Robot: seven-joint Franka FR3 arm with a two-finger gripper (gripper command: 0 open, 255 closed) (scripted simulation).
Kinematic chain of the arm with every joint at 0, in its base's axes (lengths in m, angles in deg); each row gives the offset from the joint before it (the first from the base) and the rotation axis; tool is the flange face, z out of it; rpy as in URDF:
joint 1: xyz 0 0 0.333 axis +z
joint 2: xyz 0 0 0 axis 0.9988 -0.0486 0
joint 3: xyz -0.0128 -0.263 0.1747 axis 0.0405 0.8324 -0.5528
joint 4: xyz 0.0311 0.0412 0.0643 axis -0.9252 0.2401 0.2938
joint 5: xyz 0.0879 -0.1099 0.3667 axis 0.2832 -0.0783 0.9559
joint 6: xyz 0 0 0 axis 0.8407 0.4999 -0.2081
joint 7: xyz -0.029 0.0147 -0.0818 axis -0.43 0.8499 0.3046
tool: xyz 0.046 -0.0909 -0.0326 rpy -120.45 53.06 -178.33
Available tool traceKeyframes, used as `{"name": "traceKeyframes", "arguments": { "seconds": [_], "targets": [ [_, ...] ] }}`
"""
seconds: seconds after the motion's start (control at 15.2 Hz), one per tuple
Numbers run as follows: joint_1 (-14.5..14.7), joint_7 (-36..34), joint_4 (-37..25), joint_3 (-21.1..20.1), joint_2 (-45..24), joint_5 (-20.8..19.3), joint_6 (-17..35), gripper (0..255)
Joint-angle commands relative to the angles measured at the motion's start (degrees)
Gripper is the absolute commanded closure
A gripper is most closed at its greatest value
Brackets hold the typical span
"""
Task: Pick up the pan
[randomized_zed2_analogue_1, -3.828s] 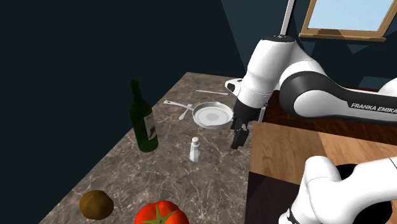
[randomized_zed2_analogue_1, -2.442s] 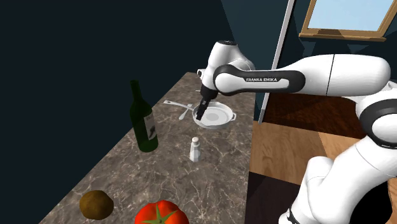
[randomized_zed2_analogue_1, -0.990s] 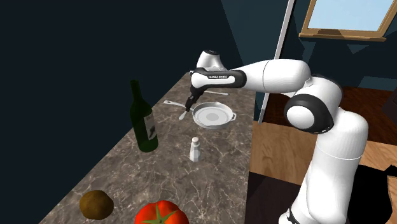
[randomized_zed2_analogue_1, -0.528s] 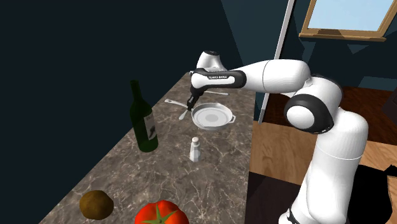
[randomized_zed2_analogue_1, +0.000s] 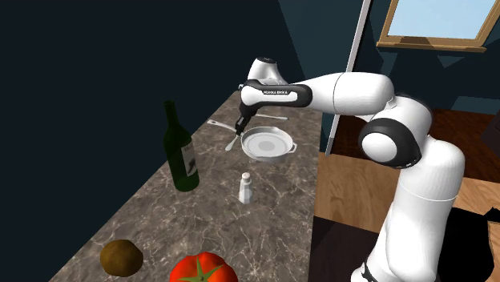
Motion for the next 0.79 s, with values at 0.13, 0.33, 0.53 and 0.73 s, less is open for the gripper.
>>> {"name": "traceKeyframes", "arguments": {
  "seconds": [0.13, 0.33, 0.53, 0.73],
  "targets": [
    [-0.05, -0.58, -2.65, 0.12, 0.3, -0.42, -2.86, 255],
    [-0.13, -0.95, -4.95, 0.2, 0.3, -0.62, -5.14, 255],
    [-0.24, -1.3, -7.43, 0.27, 0.16, -0.75, -7.46, 255],
    [-0.29, -1.42, -8.42, 0.3, 0.08, -0.78, -8.37, 255]
  ]
}}
